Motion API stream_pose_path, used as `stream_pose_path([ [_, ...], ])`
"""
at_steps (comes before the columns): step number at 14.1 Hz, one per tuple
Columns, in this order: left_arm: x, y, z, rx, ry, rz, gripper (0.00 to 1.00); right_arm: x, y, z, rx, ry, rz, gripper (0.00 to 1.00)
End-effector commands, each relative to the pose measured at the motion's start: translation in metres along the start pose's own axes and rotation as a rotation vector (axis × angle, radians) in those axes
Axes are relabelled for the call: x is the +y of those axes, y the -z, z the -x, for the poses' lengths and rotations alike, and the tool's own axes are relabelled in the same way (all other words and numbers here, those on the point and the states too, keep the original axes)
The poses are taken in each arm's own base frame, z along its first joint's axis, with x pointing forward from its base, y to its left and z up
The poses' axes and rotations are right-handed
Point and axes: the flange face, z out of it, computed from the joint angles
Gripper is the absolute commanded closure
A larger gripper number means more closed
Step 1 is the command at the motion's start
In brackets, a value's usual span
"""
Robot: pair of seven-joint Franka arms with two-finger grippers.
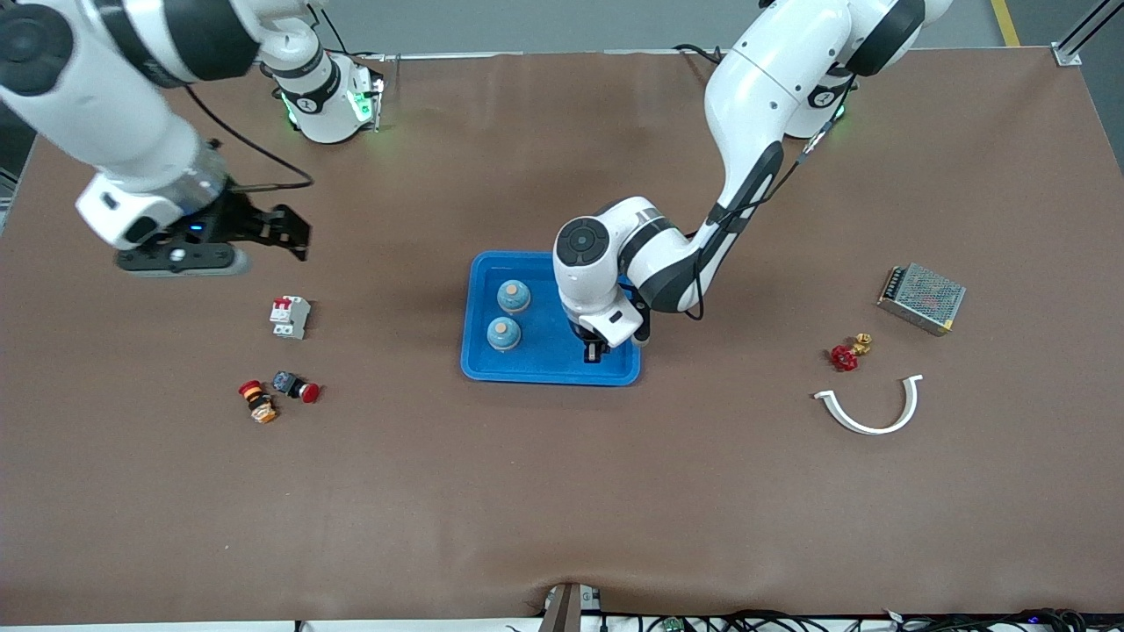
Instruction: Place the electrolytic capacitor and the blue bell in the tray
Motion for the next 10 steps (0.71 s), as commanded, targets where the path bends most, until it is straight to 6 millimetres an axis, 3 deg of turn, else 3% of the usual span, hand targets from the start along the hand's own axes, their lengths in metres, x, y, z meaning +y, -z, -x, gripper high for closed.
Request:
stream_pose_path([
  [1, 0.003, -0.002, 0.004, 0.014, 0.010, 0.006, 1.00, 0.053, 0.007, 0.006, 0.023, 0.019, -0.006, 0.00],
  [5, 0.001, -0.010, 0.004, 0.016, 0.010, -0.001, 1.00, 0.110, 0.014, 0.005, 0.058, -0.001, -0.002, 0.00],
  [7, 0.001, -0.011, 0.004, 0.016, 0.011, -0.003, 1.00, 0.126, 0.019, 0.002, 0.071, -0.011, 0.000, 0.00],
  [8, 0.001, -0.010, 0.004, 0.015, 0.012, -0.002, 1.00, 0.131, 0.032, -0.002, 0.091, -0.026, 0.000, 0.00],
  [10, 0.000, -0.010, 0.005, 0.014, 0.029, -0.002, 1.00, 0.139, 0.032, -0.010, 0.083, -0.046, -0.002, 0.00],
])
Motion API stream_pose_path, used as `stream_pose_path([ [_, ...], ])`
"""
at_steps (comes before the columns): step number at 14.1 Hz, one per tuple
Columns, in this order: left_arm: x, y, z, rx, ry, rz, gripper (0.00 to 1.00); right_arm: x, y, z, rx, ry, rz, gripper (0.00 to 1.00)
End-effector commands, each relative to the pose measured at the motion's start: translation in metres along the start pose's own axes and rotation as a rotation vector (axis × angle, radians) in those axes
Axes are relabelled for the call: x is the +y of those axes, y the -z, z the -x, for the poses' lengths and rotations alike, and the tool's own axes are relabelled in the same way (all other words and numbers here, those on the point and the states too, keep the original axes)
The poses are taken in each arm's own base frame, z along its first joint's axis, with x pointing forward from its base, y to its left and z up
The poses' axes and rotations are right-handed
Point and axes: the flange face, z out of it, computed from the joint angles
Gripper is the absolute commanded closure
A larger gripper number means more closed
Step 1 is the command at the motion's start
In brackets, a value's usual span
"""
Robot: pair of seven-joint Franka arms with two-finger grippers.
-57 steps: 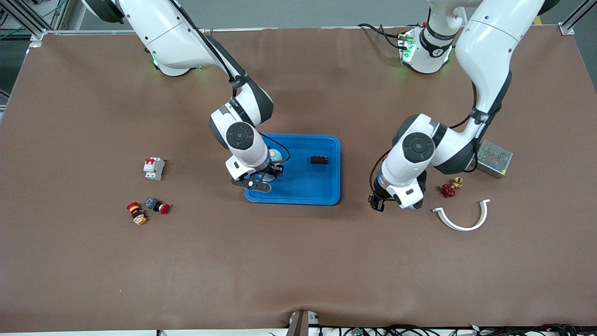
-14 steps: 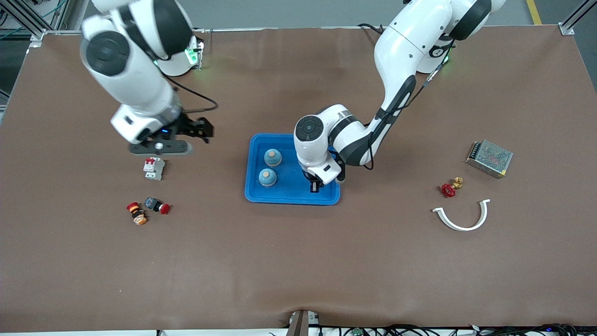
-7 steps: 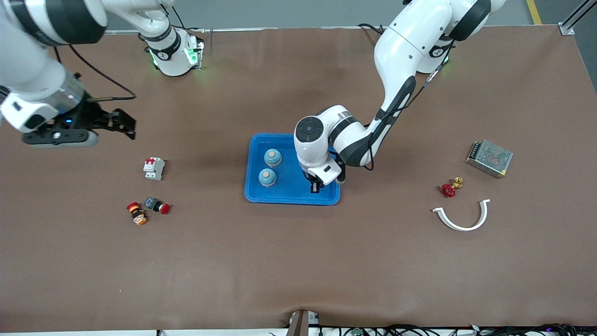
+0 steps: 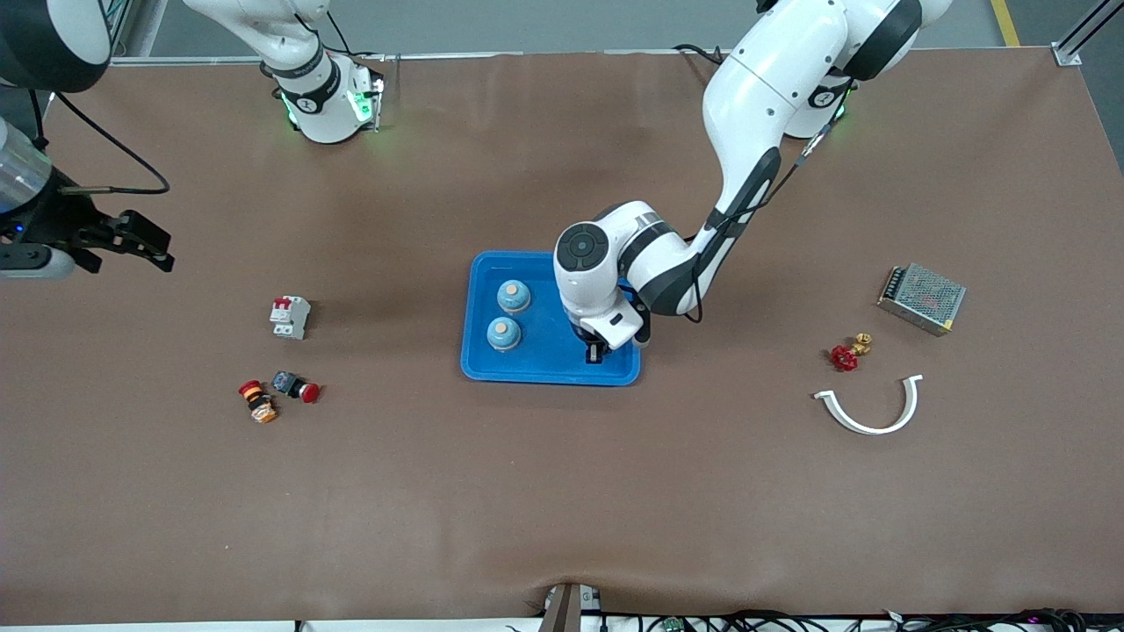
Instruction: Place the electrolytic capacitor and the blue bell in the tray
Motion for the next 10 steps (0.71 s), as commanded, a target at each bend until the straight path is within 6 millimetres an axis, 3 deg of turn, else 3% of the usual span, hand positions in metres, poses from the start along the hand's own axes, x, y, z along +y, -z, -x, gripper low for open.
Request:
stream_pose_path([
  [1, 0.003, 0.002, 0.006, 0.002, 0.023, 0.014, 1.00, 0.011, 0.012, -0.007, 0.016, -0.016, -0.008, 0.00],
  [3, 0.000, 0.003, 0.009, 0.002, 0.017, 0.015, 1.00, 0.027, 0.024, -0.009, 0.044, -0.047, -0.006, 0.00],
  [5, -0.001, 0.003, 0.011, 0.000, 0.017, 0.013, 1.00, 0.027, 0.028, -0.011, 0.056, -0.048, -0.007, 0.00],
  [7, -0.001, 0.003, 0.010, 0.002, 0.028, 0.015, 1.00, 0.021, 0.026, -0.021, 0.053, -0.023, 0.002, 0.00],
  [10, -0.001, 0.002, 0.010, 0.003, 0.026, 0.014, 1.00, 0.008, 0.026, -0.021, 0.052, -0.005, 0.000, 0.00],
])
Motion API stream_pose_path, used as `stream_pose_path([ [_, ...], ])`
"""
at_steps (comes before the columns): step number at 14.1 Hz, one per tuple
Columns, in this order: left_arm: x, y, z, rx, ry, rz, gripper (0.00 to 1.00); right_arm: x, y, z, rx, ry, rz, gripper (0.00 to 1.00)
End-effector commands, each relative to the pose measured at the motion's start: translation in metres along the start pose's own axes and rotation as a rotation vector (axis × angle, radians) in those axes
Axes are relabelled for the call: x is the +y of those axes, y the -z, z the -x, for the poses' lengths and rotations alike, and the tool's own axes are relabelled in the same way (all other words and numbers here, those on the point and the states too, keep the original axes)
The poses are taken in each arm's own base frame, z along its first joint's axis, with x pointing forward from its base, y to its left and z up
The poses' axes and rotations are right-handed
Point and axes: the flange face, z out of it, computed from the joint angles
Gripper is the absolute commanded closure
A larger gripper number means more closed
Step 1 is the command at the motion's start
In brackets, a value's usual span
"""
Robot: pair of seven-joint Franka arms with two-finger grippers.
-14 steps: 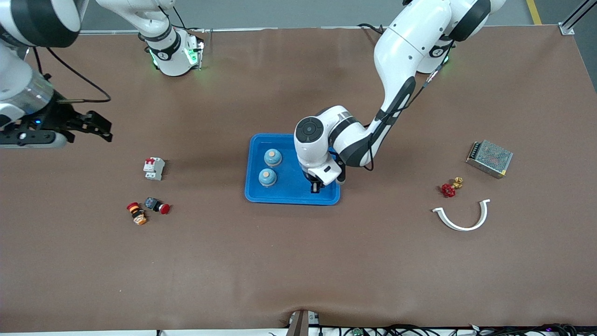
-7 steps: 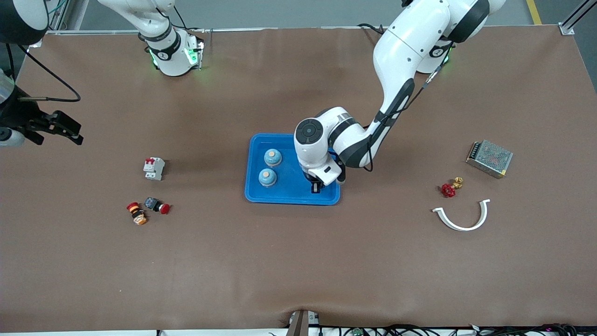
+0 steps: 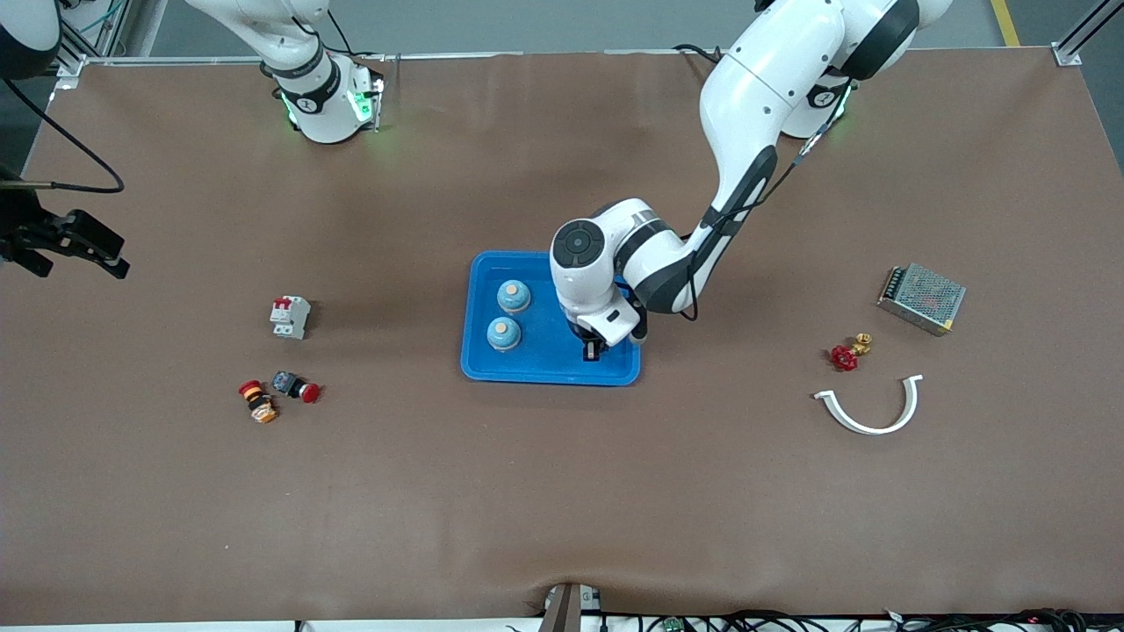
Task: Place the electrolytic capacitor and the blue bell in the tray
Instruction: 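Lower the second capacitor into the tray and open the left gripper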
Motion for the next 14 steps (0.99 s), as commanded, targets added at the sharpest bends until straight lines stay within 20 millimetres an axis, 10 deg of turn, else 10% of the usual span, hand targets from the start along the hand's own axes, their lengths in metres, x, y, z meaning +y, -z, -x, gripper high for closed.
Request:
stream_pose_path([
  [1, 0.003, 0.000, 0.005, 0.005, 0.009, 0.013, 1.00, -0.004, 0.005, -0.006, 0.005, 0.007, -0.006, 0.00],
  [14, -0.001, -0.010, 0.005, 0.014, -0.010, 0.003, 1.00, -0.006, 0.004, -0.005, -0.003, 0.015, -0.004, 0.00],
])
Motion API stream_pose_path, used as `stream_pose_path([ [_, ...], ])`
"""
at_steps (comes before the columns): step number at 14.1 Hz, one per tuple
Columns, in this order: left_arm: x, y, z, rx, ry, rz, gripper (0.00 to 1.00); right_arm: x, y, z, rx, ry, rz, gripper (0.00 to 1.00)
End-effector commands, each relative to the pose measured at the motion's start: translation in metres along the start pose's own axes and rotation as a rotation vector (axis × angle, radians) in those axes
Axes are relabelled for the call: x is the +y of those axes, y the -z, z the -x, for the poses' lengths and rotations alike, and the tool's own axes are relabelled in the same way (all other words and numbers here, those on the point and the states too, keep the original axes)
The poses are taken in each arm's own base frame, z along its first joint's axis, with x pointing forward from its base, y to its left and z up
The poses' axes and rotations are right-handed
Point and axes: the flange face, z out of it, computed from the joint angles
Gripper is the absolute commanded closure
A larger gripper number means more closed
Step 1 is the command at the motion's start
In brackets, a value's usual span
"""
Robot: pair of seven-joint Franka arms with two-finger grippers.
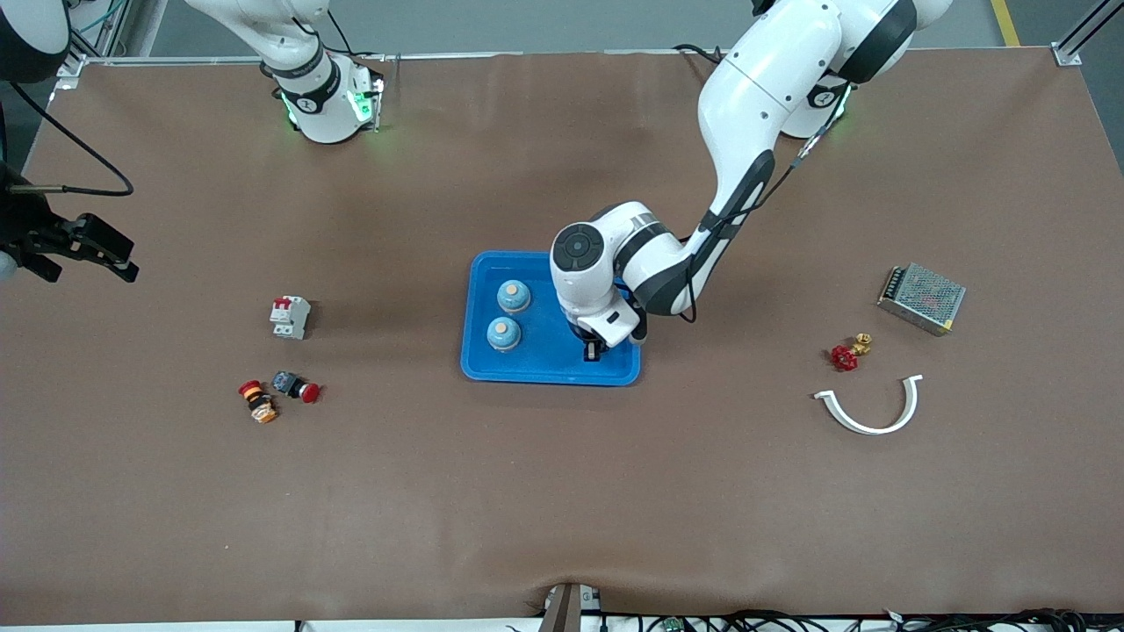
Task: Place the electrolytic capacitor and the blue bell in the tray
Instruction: 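Lower the second capacitor into the tray and open the left gripper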
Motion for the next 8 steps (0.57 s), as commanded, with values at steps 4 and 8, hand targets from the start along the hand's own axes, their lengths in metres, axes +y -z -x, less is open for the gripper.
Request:
stream_pose_path([
  [4, 0.003, 0.002, 0.005, 0.004, -0.016, 0.020, 0.00, 0.002, 0.003, -0.004, 0.003, 0.002, 0.001, 0.00],
  [8, 0.010, 0.016, 0.003, -0.007, -0.016, 0.029, 0.00, -0.001, 0.008, -0.007, 0.024, 0.009, 0.004, 0.00],
])
